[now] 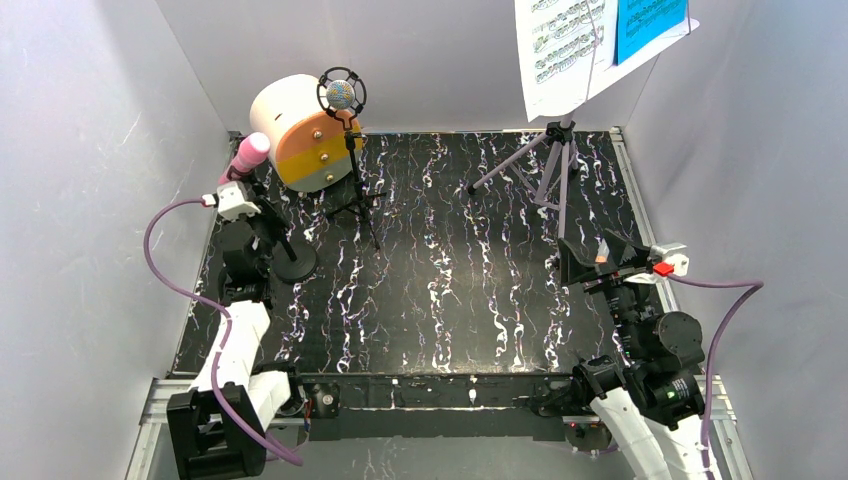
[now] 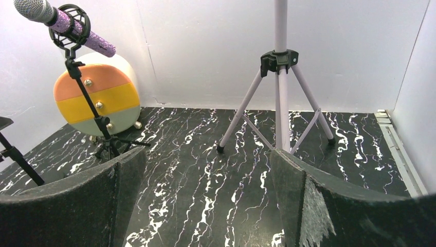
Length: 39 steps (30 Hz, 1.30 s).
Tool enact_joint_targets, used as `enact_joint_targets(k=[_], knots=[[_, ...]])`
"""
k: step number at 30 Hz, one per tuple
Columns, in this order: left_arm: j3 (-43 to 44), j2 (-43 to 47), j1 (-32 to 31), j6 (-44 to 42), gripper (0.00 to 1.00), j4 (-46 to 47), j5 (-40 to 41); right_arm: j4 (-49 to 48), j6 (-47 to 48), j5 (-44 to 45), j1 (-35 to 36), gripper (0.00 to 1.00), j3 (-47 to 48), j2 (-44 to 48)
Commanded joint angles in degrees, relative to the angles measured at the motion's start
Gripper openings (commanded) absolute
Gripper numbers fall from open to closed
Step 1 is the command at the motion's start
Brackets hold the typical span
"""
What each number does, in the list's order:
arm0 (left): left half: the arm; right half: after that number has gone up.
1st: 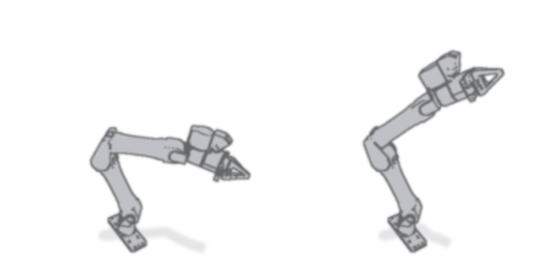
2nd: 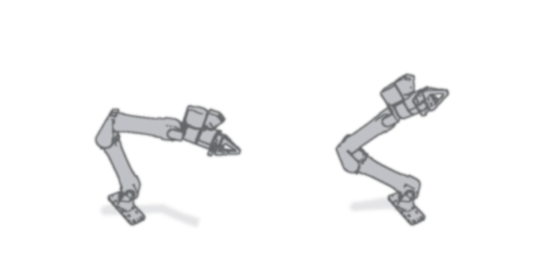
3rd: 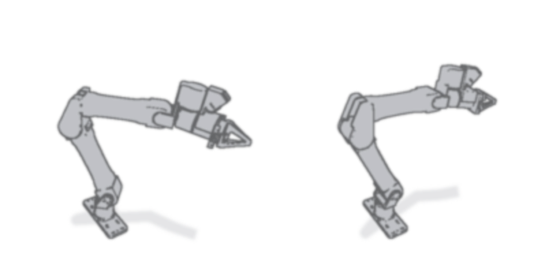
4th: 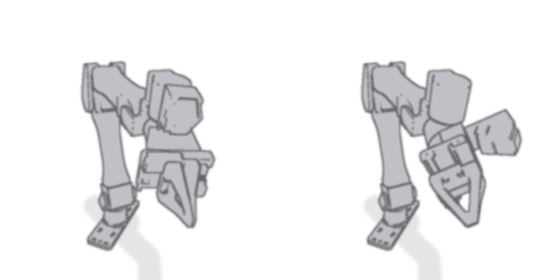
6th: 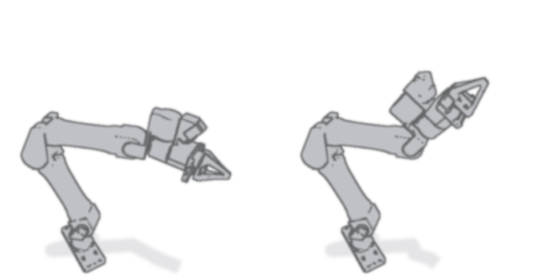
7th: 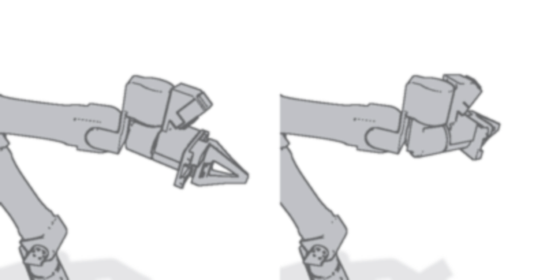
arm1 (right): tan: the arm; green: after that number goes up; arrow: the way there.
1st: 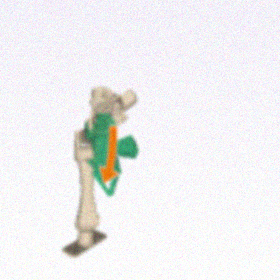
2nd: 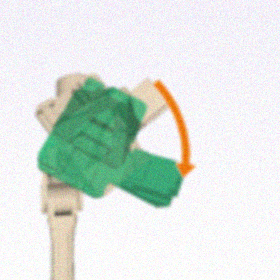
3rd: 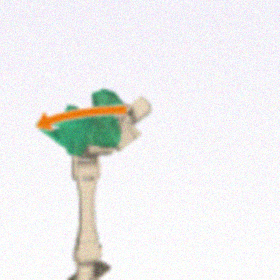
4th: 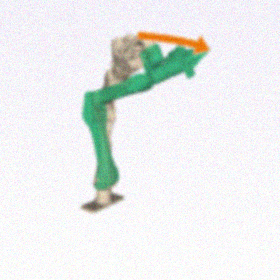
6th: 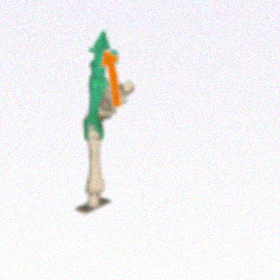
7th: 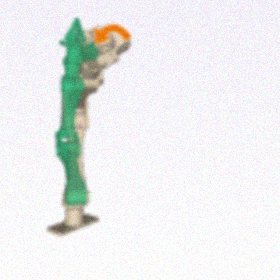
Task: Pack up the instrument practice props
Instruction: Pick up the microphone stand with the microphone from the center of the board.
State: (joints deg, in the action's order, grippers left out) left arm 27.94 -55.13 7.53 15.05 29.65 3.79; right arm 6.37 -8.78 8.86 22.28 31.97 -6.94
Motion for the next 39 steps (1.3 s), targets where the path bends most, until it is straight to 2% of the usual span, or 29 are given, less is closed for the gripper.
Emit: enact_joint_targets(k=[1, 8, 14, 19, 24, 30, 34, 39], knots=[[0.0, 2.4, 0.4, -2.0, 0.33, 3.2, -7.2, -2.5, 1.3, -1.0, 0.8, 0.99, -0.7, 0.6], [1.0, 7.3, -2.8, -5.6, 0.11, -1.3, -9.9, -1.7, 1.6, -5.5, 1.0, 0.99, 0.1, -0.7], [1.5, 11.1, -5.8, -7.3, 0.0, -3.6, -12.6, -2.2, 1.3, -12.1, 0.9, 0.99, 0.9, -3.3], [4.0, 13.2, -10.9, -7.6, 0.0, -7.2, -15.1, -2.3, -1.2, -15.7, 0.9, 0.99, 2.0, -8.0], [5.9, 14.4, -14.9, -3.2, 0.0, -7.3, -19.6, -2.9, -4.5, -18.5, 0.9, 0.99, 2.8, -12.8], [6.0, 11.9, -20.0, 3.4, 0.0, 0.7, -20.7, -8.9, -4.8, -24.2, 0.9, 0.99, 0.2, -16.7], [6.4, 7.2, -27.9, 2.2, 0.0, 6.2, -17.0, -13.4, -4.6, -26.8, 0.9, 0.99, -1.4, -19.9], [9.3, 0.8, -41.9, -6.6, 0.0, 8.7, -9.6, -15.9, -2.8, -29.8, 0.9, 0.99, -1.6, -23.4]])
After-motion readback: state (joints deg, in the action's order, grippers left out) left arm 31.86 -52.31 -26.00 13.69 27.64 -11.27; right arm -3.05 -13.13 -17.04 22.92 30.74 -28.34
